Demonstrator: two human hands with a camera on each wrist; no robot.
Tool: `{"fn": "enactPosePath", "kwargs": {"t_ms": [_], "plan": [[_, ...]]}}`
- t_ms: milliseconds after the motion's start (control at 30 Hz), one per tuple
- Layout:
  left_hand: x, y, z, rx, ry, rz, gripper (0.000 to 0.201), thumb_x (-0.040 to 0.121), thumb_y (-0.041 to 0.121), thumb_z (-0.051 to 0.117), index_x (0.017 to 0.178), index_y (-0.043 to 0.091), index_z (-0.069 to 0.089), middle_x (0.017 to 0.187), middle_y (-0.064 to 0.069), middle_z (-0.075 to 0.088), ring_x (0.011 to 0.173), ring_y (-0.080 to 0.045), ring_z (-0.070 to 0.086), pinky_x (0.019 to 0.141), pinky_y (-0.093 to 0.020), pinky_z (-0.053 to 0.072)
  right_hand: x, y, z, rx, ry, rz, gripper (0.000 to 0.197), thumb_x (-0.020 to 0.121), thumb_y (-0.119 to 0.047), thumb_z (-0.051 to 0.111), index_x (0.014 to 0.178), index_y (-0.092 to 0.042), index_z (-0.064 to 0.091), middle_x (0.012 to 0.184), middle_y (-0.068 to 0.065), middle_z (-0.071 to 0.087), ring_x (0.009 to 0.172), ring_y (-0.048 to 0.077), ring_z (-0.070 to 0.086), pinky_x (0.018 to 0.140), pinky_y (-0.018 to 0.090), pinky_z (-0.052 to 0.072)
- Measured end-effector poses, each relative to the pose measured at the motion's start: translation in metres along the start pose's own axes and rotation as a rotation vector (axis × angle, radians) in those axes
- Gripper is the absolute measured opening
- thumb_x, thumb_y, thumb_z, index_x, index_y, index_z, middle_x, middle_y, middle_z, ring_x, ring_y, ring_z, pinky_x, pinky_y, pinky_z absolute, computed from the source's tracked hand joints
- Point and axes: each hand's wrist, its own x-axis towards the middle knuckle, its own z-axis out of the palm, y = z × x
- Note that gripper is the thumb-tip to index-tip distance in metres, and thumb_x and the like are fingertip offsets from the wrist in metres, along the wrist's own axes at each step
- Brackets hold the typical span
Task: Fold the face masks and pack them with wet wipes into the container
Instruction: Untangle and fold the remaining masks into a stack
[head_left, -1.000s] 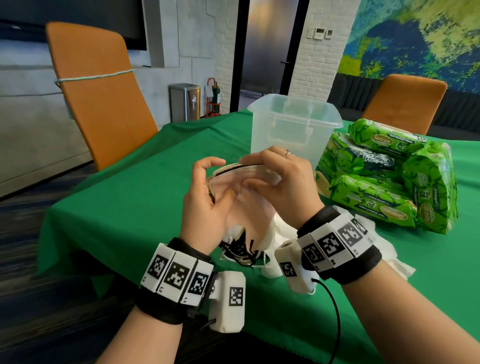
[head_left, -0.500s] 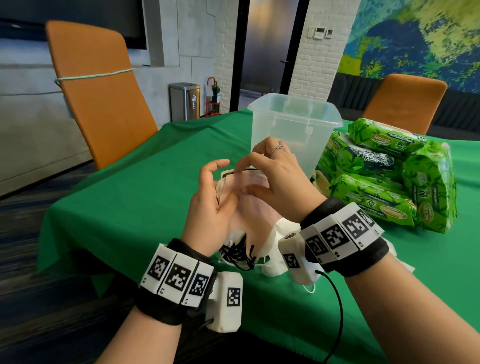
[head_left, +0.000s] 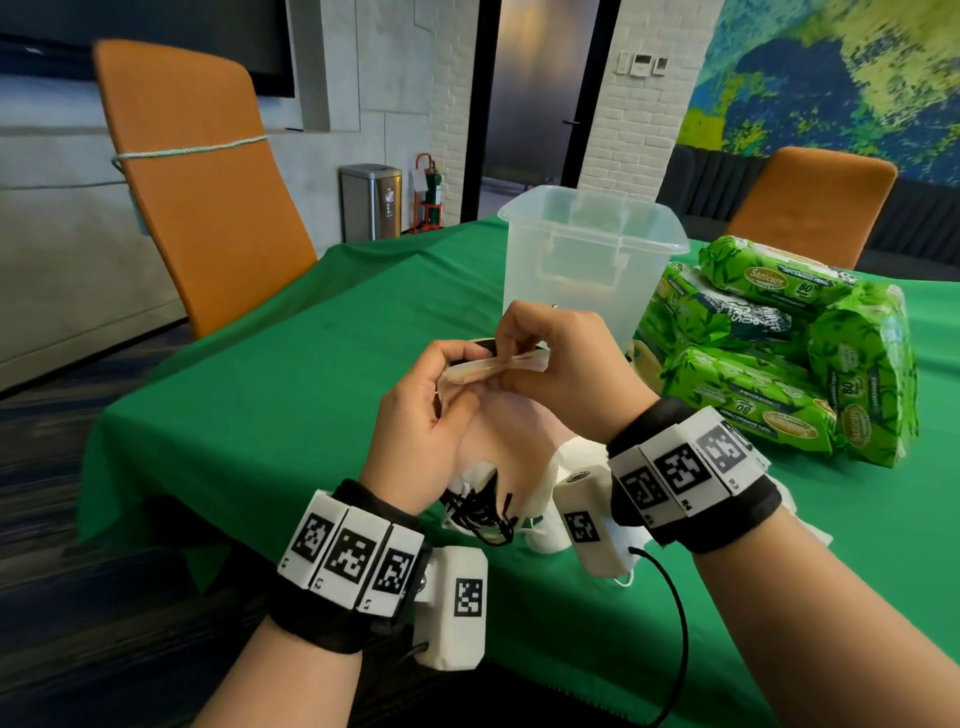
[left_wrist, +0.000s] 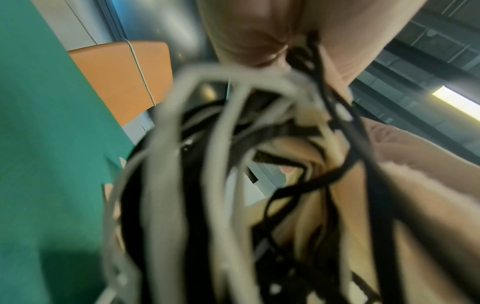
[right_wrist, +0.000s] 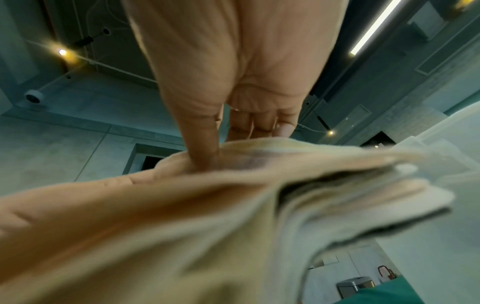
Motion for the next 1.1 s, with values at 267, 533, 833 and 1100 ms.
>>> {"fn": "enactPosePath", "kwargs": {"t_ms": [267,533,833,1100], "plan": [[0.001,0.000,0.000,-0.059,0.024,-0.022,0.029,0.079,0.021,0.055,0.104,0.036,0.057,0.100,0.011,0.069,0.095,-0.011,0.064,0.091,-0.044,0.050,0.006,0.009,-0.013,0.129,0.014,0.090,0.042,0.058,-0.005,0.083,0.061,-0.032,0.050,0.061,-0.012,0.054,0.054,0.001,0.045,0.055,0.010,0.035],[0.000,0.006,0.002,-0.027,0.044,0.030,0.049,0.077,0.017,0.055,0.111,0.050,0.047,0.091,-0.020,0.064,0.074,-0.034,0.059,0.073,-0.054,0.049,0.005,0.004,-0.010,0.053,0.079,0.060,0.022,0.060,-0.004,0.081,0.072,-0.014,0.065,0.065,-0.009,0.055,0.057,-0.003,0.048,0.058,0.008,0.036],[0.000,0.000,0.002,0.009,0.070,0.038,0.026,0.074,0.035,0.058,0.096,0.048,0.051,0.084,-0.014,0.066,0.068,-0.033,0.060,0.066,-0.054,0.050,-0.003,0.007,0.000,-0.061,0.202,-0.057,0.012,0.058,-0.016,0.076,0.068,-0.011,0.071,0.078,-0.004,0.048,0.071,0.019,0.047,0.062,0.024,0.032],[0.001,-0.001,0.002,0.007,0.048,0.013,0.026,0.078,0.028,0.057,0.101,0.040,0.055,0.082,0.010,0.066,0.062,-0.010,0.057,0.061,-0.031,0.047,0.000,0.008,-0.007,0.085,0.124,0.061,0.015,0.063,-0.004,0.079,0.073,-0.012,0.071,0.063,-0.012,0.058,0.062,-0.013,0.051,0.061,0.005,0.035]]}}
